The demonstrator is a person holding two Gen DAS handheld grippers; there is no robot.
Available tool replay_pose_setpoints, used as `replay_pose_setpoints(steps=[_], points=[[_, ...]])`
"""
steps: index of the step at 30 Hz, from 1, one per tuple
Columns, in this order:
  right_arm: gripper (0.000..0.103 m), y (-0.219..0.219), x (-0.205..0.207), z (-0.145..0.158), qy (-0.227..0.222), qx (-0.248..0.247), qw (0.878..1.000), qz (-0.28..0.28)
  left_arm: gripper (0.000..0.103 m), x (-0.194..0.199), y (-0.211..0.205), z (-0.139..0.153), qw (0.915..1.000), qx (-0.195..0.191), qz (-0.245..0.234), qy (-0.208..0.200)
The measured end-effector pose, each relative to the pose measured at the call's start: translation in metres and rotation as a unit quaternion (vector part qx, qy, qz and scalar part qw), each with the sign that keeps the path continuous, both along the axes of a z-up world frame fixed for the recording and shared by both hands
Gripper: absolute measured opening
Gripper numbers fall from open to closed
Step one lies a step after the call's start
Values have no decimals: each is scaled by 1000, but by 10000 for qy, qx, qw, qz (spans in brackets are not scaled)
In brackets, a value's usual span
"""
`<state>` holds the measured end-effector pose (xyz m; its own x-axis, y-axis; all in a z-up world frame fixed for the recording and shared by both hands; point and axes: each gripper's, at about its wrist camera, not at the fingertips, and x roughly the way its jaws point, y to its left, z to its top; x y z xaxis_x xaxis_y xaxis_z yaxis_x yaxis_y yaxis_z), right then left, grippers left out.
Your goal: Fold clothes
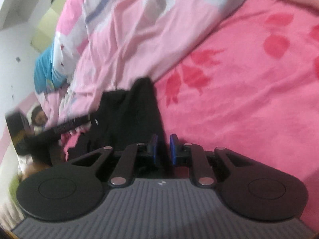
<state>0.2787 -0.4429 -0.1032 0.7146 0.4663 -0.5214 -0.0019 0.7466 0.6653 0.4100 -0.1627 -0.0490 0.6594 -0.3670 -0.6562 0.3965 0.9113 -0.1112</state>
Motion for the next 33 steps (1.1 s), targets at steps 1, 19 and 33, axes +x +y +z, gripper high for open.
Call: replay_pose_setpoints(steps=[1, 19, 33], points=[[14, 0, 1, -2, -15, 55, 10000, 49, 58, 6, -10, -1, 9999, -45, -98, 66], [2, 1, -2, -12, -381, 347, 9978, 424, 4, 59, -71, -22, 9994, -62, 157, 290], [1, -2, -25, -8, -367, -99, 9992, 133, 9, 55, -72, -37, 9994, -297, 22, -155]])
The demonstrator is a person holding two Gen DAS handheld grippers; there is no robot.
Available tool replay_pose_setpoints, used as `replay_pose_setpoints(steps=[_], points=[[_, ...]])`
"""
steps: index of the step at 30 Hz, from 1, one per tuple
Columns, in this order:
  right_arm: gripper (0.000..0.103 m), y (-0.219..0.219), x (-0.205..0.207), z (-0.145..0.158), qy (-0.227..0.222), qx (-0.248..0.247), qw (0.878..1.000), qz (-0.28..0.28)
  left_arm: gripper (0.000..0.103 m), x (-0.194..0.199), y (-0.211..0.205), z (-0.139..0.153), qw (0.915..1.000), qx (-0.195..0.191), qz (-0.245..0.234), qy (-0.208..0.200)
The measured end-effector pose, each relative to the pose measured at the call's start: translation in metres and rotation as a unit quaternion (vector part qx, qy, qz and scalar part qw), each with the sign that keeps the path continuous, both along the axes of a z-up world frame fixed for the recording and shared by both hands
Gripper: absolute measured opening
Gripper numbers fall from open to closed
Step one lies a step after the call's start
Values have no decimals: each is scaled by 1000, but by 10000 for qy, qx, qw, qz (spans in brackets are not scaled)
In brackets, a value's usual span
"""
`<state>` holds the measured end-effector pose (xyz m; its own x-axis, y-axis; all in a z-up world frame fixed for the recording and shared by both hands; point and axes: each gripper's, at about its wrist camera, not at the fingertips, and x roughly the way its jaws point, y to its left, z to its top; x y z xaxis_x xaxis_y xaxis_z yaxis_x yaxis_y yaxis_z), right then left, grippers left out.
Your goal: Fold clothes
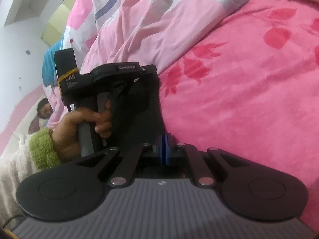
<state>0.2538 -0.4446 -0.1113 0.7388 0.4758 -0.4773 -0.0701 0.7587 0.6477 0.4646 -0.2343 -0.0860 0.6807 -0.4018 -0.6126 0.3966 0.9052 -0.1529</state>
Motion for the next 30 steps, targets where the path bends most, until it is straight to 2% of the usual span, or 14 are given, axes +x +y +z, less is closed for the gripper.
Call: replay_pose_setpoints(steps=[1, 5, 6, 8, 10, 12, 15, 17, 20, 21, 23, 26, 30], points=[[1, 0, -1, 0, -2, -19, 10000, -1, 11, 1, 3, 1, 9999, -108, -9, 49], [2, -3, -2, -1, -43, 94, 9999, -31, 41, 2, 14, 13, 9982, -582, -30, 165], [2, -7, -3, -2, -71, 202, 9997, -92, 51, 0, 17, 19, 9980, -630, 5, 93], [4, -21, -7, -3, -262, 594, 9975, -292, 60, -5, 25, 31, 9976, -687, 58, -78], [4, -36, -12, -2, -510, 954, 9930, -469, 60, -11, 35, 43, 9971, -738, 80, -193], [4, -39, -16, 4, -784, 949, 9913, -464, 59, -17, 47, 50, 9968, -778, 57, -172], [4, -26, -15, 13, -1069, 904, 9902, 4, 52, -26, 64, 57, 9970, -775, -37, -57], [4, -8, -13, 19, -1149, 602, 9910, 329, 48, -29, 71, 53, 9977, -664, -115, 90], [3, 11, 1, 15, -618, 42, 9968, 500, 37, -27, 73, 44, 9994, -265, -142, 172], [1, 11, 5, 10, -366, 45, 9982, 470, 37, -24, 72, 41, 9997, -122, -146, 180], [0, 2, 9, 3, -218, 379, 9982, 404, 37, -17, 69, 35, 9995, 96, -141, 258], [0, -2, 7, 2, -204, 485, 9980, 352, 38, -2, 73, 25, 9963, -275, 10, 815], [0, -2, 3, 1, -205, 454, 9980, 379, 38, 7, 77, 18, 9841, -1017, 243, 1437]])
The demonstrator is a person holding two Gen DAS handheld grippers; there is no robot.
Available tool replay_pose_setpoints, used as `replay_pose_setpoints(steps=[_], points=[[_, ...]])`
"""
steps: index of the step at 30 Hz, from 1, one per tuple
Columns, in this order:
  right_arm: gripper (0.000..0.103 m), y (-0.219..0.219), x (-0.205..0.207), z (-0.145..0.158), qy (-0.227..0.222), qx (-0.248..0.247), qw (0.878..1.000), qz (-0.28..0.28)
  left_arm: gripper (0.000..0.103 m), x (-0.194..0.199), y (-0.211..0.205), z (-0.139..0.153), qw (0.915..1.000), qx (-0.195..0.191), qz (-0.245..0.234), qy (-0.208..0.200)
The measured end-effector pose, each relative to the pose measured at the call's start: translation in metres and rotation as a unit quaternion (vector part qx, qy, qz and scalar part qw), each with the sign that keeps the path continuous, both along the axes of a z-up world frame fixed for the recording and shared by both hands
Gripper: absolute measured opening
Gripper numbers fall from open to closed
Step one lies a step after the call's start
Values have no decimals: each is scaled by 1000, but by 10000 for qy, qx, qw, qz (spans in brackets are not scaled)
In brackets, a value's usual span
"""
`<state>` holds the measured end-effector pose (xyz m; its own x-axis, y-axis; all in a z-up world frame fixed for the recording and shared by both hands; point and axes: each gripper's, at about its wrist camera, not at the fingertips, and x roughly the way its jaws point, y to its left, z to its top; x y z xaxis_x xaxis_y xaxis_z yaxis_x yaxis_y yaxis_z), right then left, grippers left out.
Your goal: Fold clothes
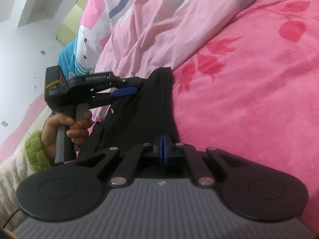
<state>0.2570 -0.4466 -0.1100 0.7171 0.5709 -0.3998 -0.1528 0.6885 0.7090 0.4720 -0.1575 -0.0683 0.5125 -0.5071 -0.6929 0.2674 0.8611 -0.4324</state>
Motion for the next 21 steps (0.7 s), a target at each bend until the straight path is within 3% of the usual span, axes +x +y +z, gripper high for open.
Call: replay_pose_setpoints(steps=[2, 7, 11, 12, 14, 19, 21], points=[[0, -2, -2, -1, 6, 42, 10000, 5, 38, 3, -3, -3, 9994, -220, 77, 258], [0, -1, 1, -2, 10, 67, 10000, 1, 37, 6, -19, -6, 9986, -155, 151, 480], [0, -2, 1, -2, 9, 83, 10000, 4, 20, 13, -26, -10, 9976, -172, 378, 559], [0, -2, 1, -2, 8, 86, 10000, 4, 11, 14, -27, -11, 9974, -173, 456, 540], [0, -2, 1, -2, 8, 92, 10000, 5, 3, 14, -25, -13, 9968, -152, 623, 470], [0, -2, 1, -2, 6, 105, 9999, 7, 2, 0, -19, -11, 9968, -309, 717, -145], [0, -3, 1, -2, 6, 110, 9999, 8, 2, -1, -14, -13, 9961, -448, 732, -182]])
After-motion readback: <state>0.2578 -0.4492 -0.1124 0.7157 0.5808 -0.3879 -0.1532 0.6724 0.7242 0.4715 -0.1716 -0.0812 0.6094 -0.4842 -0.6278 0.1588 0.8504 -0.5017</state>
